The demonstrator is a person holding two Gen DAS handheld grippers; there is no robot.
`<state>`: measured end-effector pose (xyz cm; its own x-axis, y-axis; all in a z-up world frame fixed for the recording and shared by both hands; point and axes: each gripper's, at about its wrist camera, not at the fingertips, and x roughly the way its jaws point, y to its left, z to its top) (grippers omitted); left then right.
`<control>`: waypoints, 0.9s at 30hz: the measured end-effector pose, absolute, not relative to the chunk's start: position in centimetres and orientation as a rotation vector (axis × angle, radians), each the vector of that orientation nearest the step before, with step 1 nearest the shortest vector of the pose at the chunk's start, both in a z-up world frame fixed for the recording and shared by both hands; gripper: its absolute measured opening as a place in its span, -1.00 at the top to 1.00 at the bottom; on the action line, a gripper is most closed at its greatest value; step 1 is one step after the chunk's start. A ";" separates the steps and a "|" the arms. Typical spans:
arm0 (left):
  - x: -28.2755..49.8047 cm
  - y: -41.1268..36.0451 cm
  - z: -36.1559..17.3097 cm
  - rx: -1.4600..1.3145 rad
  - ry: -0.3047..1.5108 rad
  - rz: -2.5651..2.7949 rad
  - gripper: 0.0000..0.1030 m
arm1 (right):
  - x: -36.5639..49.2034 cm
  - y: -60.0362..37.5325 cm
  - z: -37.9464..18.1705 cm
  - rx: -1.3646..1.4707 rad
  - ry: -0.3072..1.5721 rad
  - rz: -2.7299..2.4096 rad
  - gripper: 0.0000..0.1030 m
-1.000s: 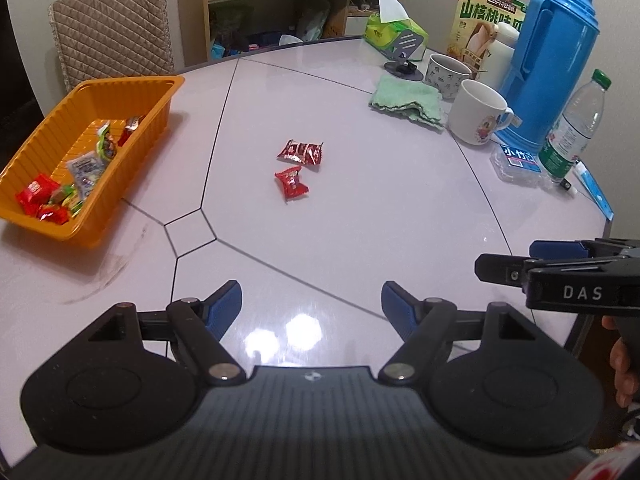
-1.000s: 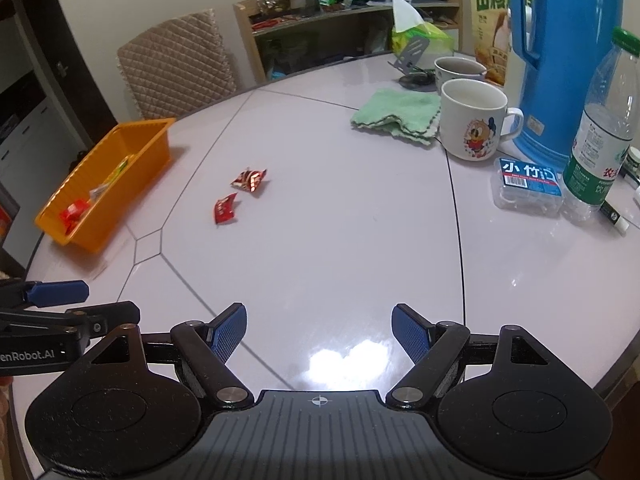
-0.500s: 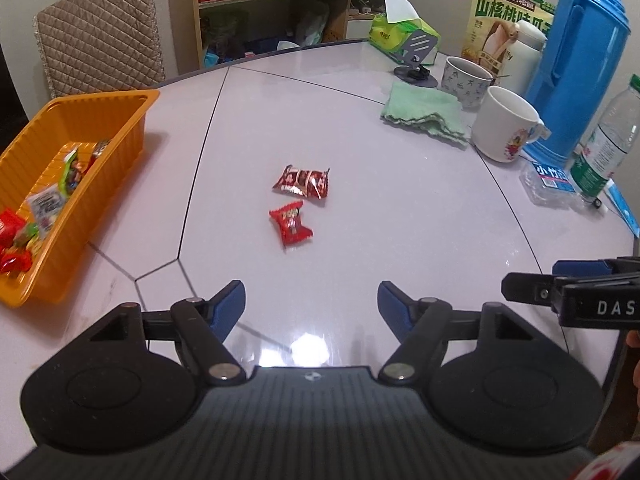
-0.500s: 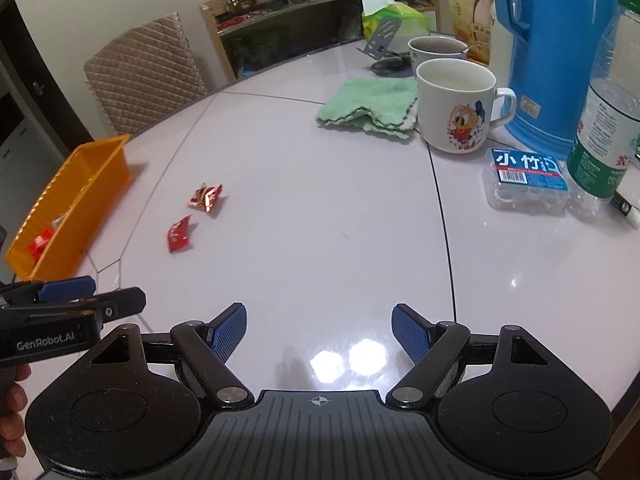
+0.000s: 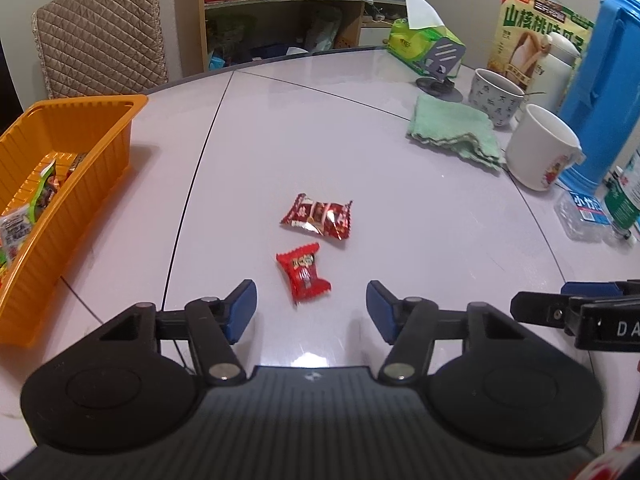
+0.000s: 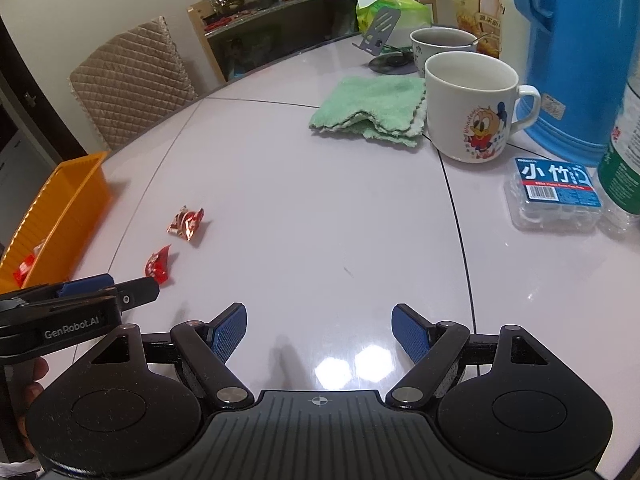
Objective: Organize snacks
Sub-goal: 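Grasp the small red candy with the left tool, then grasp the red-and-white wrapped candy with the right tool while the left tool holds its candy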
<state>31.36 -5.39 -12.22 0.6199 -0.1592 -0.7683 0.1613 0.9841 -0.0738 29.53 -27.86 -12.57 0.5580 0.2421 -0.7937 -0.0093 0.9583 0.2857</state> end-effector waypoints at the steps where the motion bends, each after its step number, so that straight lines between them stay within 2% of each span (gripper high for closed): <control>1: 31.6 -5.4 -12.4 0.000 0.882 -0.182 -0.08 | 29.7 -27.8 -12.7 0.263 0.969 0.151 -0.54; 3: 32.2 -5.4 -12.6 -0.005 0.885 -0.177 -0.04 | 30.2 -27.7 -12.8 0.263 0.969 0.152 -0.54; 6: 32.9 -5.5 -13.0 -0.003 0.886 -0.177 0.16 | 30.7 -27.5 -13.0 0.263 0.971 0.157 -0.54; 12: 33.9 -5.5 -13.8 -0.008 0.901 -0.169 0.19 | 31.5 -27.2 -13.6 0.262 0.977 0.162 -0.54; 21: 34.5 -5.2 -14.2 -0.014 0.914 -0.181 0.62 | 32.2 -26.7 -14.2 0.260 0.982 0.180 -0.54; 27: 34.4 -4.2 -13.8 0.007 0.903 -0.165 0.66 | 33.0 -25.5 -14.0 0.236 0.971 0.233 -0.54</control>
<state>34.45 -4.25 -13.75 0.6075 -0.1398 -0.7819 0.1453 0.9873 -0.0636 33.03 -25.46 -14.03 0.5435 0.2992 -0.7843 -0.0897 0.9497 0.3002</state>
